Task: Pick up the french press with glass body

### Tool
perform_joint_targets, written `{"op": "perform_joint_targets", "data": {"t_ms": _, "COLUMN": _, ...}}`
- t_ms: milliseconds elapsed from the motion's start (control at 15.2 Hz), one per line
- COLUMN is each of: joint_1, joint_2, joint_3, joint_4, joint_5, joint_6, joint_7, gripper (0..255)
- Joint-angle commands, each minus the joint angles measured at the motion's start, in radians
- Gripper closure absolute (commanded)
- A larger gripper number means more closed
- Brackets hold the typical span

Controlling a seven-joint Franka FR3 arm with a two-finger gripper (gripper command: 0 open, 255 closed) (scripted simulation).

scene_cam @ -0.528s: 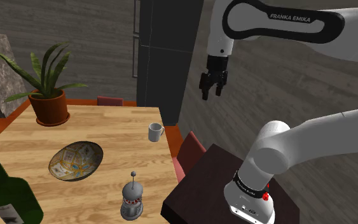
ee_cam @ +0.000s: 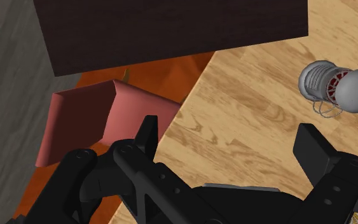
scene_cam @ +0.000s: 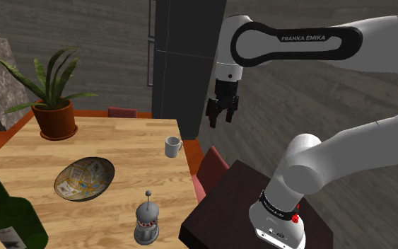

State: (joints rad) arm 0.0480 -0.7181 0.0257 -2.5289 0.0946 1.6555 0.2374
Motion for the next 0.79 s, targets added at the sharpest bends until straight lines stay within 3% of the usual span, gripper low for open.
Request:
{"op": "perform_joint_targets", "data": {"t_ms": 0, "joint_1": 0.016, "joint_2": 0.024, "joint_3": 0.023, "joint_4": -0.035, "joint_5": 0.031, "joint_6": 0.064, "joint_7": 0.022, "gripper": 0}}
{"op": "perform_joint_targets", "data": {"t_ms": 726, "joint_1": 0.111, "joint_2": 0.296, "joint_3": 0.148, "joint_4": -0.116, "joint_5": 0.197, "joint_6": 0.451, "joint_7": 0.108, "gripper": 0}}
